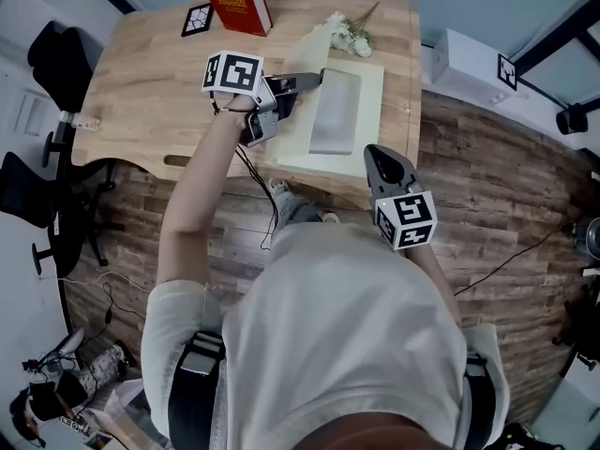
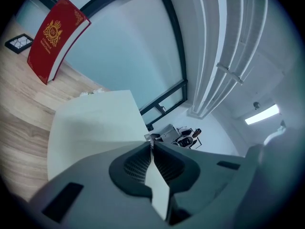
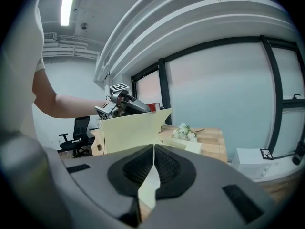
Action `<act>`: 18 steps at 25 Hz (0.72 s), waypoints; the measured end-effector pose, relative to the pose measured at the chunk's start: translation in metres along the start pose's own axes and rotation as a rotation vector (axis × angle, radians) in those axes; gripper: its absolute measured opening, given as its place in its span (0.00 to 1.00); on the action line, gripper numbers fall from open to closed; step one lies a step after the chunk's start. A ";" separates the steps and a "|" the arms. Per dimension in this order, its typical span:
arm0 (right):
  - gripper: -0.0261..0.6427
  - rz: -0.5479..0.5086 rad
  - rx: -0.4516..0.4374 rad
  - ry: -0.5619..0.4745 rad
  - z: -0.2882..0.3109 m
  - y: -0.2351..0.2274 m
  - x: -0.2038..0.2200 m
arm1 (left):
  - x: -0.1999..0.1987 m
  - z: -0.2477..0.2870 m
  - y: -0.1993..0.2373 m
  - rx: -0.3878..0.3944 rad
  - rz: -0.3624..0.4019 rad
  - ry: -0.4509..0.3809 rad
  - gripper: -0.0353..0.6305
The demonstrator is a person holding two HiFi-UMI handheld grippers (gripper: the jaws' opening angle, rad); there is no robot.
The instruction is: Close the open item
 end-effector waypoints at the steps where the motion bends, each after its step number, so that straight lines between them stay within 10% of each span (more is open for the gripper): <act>1: 0.07 0.002 0.006 0.000 -0.001 -0.001 0.000 | 0.001 0.002 0.001 -0.004 0.007 0.005 0.11; 18: 0.07 0.027 0.077 0.025 -0.014 -0.008 0.008 | 0.014 0.037 0.022 -0.088 0.098 0.117 0.09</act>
Point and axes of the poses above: the fingertips, and each gripper's own axes: z forward along the fingers, y to its left, x out of its underside, the point moved 8 cm from there along -z, backward along the fingers, and after that the axes turned 4 degrees about -y, right-handed, at the moved point
